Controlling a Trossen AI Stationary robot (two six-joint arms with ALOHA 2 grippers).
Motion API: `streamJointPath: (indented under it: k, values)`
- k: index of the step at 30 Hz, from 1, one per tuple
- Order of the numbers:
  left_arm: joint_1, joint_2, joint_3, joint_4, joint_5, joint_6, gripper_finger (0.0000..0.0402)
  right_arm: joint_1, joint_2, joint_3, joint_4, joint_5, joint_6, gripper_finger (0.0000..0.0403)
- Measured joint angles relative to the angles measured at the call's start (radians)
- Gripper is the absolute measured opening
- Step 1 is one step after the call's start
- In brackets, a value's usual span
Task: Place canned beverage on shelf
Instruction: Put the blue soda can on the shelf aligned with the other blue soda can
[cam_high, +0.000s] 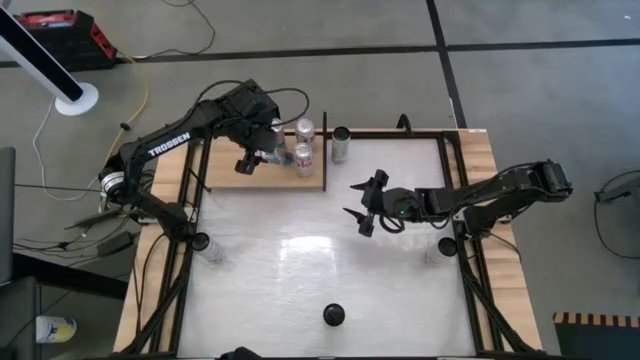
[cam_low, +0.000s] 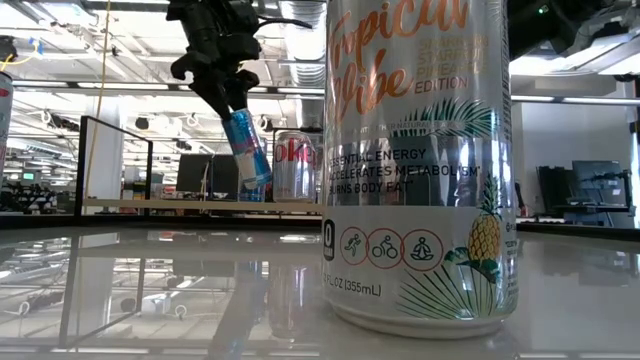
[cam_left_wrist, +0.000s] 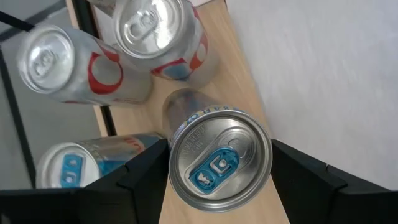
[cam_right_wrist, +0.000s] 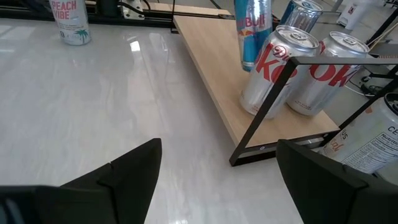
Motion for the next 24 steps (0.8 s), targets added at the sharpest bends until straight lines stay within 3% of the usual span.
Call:
streamJointPath:
  k: [14,24]
  values:
    - [0.000,0.001,0.000,-0.074,0.005,-0.022,0.0233,0.000,0.000,0.000,0.000,0.000,-0.005,0.0340]
    - [0.005,0.081,0.006,-0.151,0.015,-0.044,0.0234,0.000,0.000,0.000,0.000,0.001,-0.006,0.0340]
